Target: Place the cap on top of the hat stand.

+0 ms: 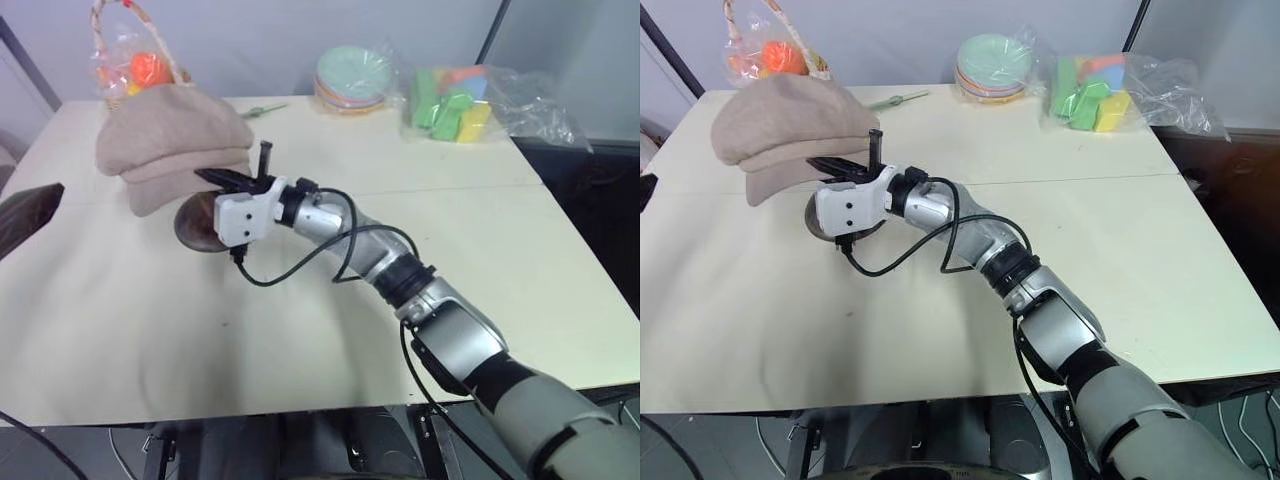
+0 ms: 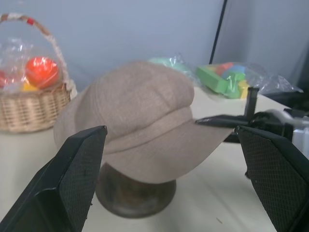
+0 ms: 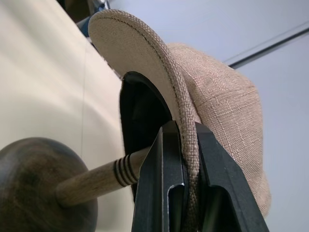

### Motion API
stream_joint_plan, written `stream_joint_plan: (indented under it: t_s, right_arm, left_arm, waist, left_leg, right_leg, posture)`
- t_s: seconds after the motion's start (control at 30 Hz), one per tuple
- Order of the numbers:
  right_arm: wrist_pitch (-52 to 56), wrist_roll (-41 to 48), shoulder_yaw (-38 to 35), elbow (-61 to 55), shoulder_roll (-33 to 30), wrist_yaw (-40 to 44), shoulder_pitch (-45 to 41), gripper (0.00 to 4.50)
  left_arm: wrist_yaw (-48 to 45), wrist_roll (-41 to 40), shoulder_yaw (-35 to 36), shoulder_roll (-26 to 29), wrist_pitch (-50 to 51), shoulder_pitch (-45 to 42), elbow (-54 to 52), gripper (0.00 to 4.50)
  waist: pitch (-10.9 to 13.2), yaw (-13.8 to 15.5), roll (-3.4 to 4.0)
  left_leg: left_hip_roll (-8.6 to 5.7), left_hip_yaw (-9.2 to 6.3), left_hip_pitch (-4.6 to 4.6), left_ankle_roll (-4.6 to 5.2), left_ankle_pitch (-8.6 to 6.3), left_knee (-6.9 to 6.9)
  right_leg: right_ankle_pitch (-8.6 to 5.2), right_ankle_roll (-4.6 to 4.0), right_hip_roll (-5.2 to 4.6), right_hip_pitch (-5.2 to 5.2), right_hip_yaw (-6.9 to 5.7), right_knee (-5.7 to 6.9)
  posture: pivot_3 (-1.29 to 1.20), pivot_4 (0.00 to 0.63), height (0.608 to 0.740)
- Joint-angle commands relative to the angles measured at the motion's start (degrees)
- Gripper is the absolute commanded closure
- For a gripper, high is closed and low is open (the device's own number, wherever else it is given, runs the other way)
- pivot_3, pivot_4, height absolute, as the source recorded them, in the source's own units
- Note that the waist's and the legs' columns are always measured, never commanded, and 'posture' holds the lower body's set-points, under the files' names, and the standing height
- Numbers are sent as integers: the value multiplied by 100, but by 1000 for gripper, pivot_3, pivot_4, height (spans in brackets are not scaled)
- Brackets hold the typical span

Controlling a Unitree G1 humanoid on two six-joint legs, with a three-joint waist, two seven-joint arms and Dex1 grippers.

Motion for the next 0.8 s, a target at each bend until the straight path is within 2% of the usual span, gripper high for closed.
stream_joint_plan:
  t_s: [0.03, 0.17, 0.2, 0.27, 0.47, 0.5, 0.63, 0.73, 0.8]
  right_arm:
    - [96, -149, 4, 31, 84, -210, -59, 4448]
    - [59, -400, 157, -32, 52, -336, 116, 4448]
    - [41, -365, 146, -52, 67, -320, 168, 4142]
    - [-1, -358, 148, -135, 54, -303, 242, 3395]
    - [-41, -465, 207, -333, -117, -253, 418, 218]
    - [-23, -507, 213, -397, -182, -246, 468, 31]
    - [-177, -471, 248, -913, -635, 158, 840, 31]
    - [-159, 380, 21, -1801, -1426, 1280, 1516, 31]
    - [177, 1342, -249, -2543, -2027, 2200, 1967, 31]
  left_arm:
    - [-87, 45, -88, 136, -190, -67, 69, 0]
    - [-168, 144, -351, 203, -261, -126, 93, 0]
    - [-208, 193, -432, 217, -285, -131, 89, 0]
    - [-269, 260, -588, 239, -326, -181, 102, 0]
    - [-388, 411, -997, 294, -445, -400, 140, 0]
    - [-393, 431, -1067, 282, -458, -433, 120, 0]
    - [-454, 679, -1391, 236, -543, -350, -134, 0]
    - [-326, 1600, -2062, 216, -936, -126, -638, 0]
    - [-123, 2431, -2644, 251, -1310, 19, -978, 0]
  waist:
    - [1, -2, 1]
    - [0, 0, 0]
    - [0, 1, 0]
    - [0, 5, 0]
    - [0, -2, 0]
    - [0, -2, 0]
    - [0, 11, 0]
    - [0, 60, -1]
    - [3, 118, 0]
  left_leg:
    - [0, 0, 1, -2, 1, -2]
    - [0, -1, 2, -4, 3, -5]
    - [0, 0, 2, -4, 3, -5]
    - [-1, -1, 2, -4, 3, -5]
    - [0, -1, 2, -4, 3, -9]
    - [0, 0, 2, -4, 3, -10]
    - [-1, 0, 2, -4, 3, -12]
    - [-5, 0, 2, -4, 3, -12]
    - [-6, 1, 1, -4, 2, -12]
  right_leg:
    - [0, -1, 1, 0, 0, 0]
    - [0, -2, 1, 0, 0, 0]
    - [0, -2, 1, 0, 0, 0]
    - [0, -2, 1, 1, -1, 0]
    - [0, -2, 3, -2, 0, 0]
    - [0, -2, 2, -2, 0, 0]
    - [-1, -2, 0, -1, 0, -3]
    - [-1, -1, -5, 8, 0, -13]
    - [0, 0, -6, 11, 0, -21]
  posture:
    - [0, 150, 740]
    - [0, 150, 740]
    - [0, 150, 740]
    - [0, 150, 740]
    - [0, 150, 740]
    - [0, 150, 740]
    - [0, 150, 740]
    - [0, 150, 740]
    - [0, 150, 740]
